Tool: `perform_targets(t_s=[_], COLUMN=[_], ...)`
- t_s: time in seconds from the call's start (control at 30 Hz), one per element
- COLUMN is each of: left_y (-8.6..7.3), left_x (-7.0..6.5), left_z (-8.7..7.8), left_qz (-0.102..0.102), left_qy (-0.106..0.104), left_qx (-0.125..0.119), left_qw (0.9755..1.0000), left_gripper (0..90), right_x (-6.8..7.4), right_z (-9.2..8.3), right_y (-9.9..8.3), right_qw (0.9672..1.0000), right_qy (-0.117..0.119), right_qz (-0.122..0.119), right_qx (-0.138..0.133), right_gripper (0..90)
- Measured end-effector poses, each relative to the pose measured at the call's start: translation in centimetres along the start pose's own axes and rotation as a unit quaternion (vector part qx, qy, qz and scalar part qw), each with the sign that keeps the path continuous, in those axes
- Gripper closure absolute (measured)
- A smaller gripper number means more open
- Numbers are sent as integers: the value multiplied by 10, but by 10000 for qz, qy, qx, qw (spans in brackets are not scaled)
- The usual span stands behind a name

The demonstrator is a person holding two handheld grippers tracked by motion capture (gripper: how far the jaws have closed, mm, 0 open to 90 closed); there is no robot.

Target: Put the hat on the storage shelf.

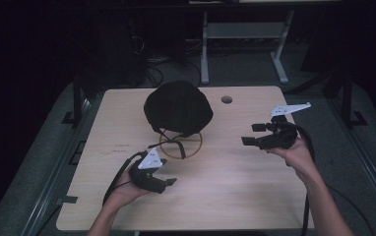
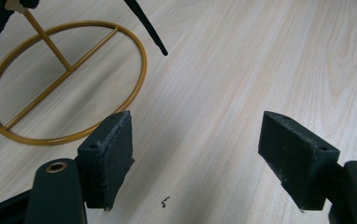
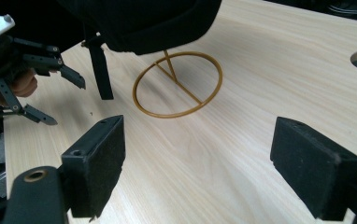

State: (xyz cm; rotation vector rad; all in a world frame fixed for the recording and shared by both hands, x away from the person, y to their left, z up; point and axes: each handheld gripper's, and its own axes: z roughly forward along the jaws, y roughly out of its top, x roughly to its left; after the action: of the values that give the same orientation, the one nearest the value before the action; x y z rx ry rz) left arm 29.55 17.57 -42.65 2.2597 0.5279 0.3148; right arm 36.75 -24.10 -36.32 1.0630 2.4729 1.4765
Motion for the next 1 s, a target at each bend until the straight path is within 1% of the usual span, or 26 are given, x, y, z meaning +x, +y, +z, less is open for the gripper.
perform_targets(t_s=[0.1,0.3,0.43,0.63,0.73,0.87,0.93,1.0], left_y=[0,0,0,0,0,-1,-2,-3], left_x=[0,0,0,0,0,1,1,0], left_z=[-1,0,-1,0,0,-1,-1,-1], left_qz=[0,-19,-17,-32,-25,-25,-71,-61], left_qy=[6,4,12,7,9,23,2,4], left_qx=[-2,-7,27,38,26,10,9,22], left_qw=[10000,10000,10000,10000,10000,10000,10000,10000], left_gripper=[259,259,256,254,253,253,254,254], right_x=[-1,-2,-3,-4,-4,-4,-5,-6], right_z=[-3,-6,-7,-8,-9,-11,-11,-12], right_y=[-6,-19,-26,-38,-44,-54,-59,-64], right_qw=[10000,9999,9998,9997,9997,9995,9995,9994], right_qy=[-10,-38,-47,-67,-58,-106,-91,-104], right_qz=[58,101,163,193,210,246,271,285], right_qx=[-3,26,37,137,134,166,166,159], right_gripper=[174,174,174,168,168,168,168,168])
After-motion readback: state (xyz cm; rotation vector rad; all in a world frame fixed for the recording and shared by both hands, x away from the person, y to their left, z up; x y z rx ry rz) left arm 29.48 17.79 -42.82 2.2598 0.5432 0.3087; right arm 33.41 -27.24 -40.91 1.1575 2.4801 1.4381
